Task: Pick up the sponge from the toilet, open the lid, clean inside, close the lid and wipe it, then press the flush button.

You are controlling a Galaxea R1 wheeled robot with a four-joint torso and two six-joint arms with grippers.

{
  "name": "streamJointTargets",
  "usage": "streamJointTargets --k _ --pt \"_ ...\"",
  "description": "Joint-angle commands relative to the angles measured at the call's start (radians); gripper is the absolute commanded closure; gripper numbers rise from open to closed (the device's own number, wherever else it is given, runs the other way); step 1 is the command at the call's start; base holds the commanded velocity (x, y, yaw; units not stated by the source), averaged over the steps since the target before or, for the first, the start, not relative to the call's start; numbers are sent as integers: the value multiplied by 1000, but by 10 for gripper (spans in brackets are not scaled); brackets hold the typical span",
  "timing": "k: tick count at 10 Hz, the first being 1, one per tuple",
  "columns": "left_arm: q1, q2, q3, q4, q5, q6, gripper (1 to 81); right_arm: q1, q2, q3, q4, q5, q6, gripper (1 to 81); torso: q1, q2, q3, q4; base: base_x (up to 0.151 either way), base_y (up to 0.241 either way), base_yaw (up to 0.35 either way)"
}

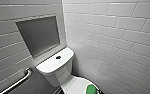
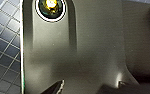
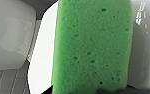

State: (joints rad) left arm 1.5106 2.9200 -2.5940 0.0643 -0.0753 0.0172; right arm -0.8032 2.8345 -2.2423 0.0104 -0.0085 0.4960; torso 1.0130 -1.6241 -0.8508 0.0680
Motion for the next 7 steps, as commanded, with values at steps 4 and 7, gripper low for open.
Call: streamJointTargets --k 4,7 --pt "-13 -5 -3 -3 71 -3 10 107 10 -17 -18 -47 0 10 0 0 0 0 0 0 0" --pt "-11 -4 -3 -3 72 -3 10 109 6 -3 -21 -47 -1 811 0 0 0 0 0 0 0"
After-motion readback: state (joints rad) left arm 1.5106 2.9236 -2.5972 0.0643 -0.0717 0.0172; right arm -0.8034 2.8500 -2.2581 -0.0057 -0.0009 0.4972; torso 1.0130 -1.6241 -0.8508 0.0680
